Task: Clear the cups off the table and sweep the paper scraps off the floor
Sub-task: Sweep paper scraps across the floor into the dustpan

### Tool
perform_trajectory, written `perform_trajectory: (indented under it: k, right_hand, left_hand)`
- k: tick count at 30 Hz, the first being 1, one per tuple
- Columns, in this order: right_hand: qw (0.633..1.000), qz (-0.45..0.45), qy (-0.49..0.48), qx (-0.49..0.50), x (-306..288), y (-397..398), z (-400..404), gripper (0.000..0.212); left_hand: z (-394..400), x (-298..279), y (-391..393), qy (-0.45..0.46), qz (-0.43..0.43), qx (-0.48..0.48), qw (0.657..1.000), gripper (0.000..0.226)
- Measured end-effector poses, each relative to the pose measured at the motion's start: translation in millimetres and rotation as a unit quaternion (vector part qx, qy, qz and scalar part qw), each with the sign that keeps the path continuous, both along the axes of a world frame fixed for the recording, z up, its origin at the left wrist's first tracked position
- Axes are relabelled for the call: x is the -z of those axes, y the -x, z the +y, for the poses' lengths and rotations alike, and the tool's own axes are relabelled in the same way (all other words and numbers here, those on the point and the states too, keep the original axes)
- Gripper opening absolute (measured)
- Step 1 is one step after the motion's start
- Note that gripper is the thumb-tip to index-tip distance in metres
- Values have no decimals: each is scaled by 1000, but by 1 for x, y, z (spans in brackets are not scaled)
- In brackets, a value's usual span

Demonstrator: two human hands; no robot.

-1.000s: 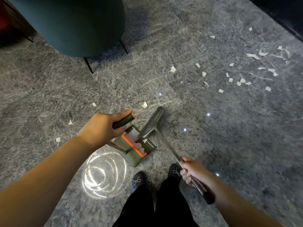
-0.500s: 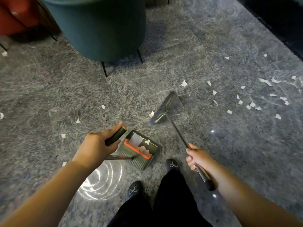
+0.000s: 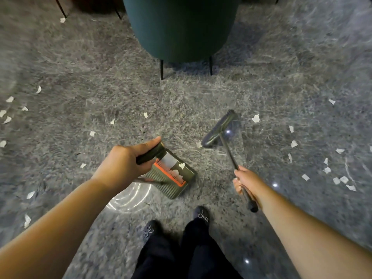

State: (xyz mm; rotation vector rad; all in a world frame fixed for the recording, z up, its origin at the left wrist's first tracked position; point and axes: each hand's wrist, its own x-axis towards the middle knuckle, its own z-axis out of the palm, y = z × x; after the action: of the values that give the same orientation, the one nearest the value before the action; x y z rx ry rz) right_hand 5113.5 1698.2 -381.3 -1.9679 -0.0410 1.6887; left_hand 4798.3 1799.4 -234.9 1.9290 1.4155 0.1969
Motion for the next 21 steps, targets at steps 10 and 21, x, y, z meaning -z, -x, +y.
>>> perform_trajectory:
  k: [10, 21]
  right_hand:
    - [994, 18, 58, -87, 6, 34, -49, 52]
    - [998, 34, -1, -53, -16, 30, -21, 51]
  left_hand:
    - [10, 3, -34, 1, 11, 18, 1000, 65]
    - [8, -1, -4, 3, 17, -19, 1000, 69]
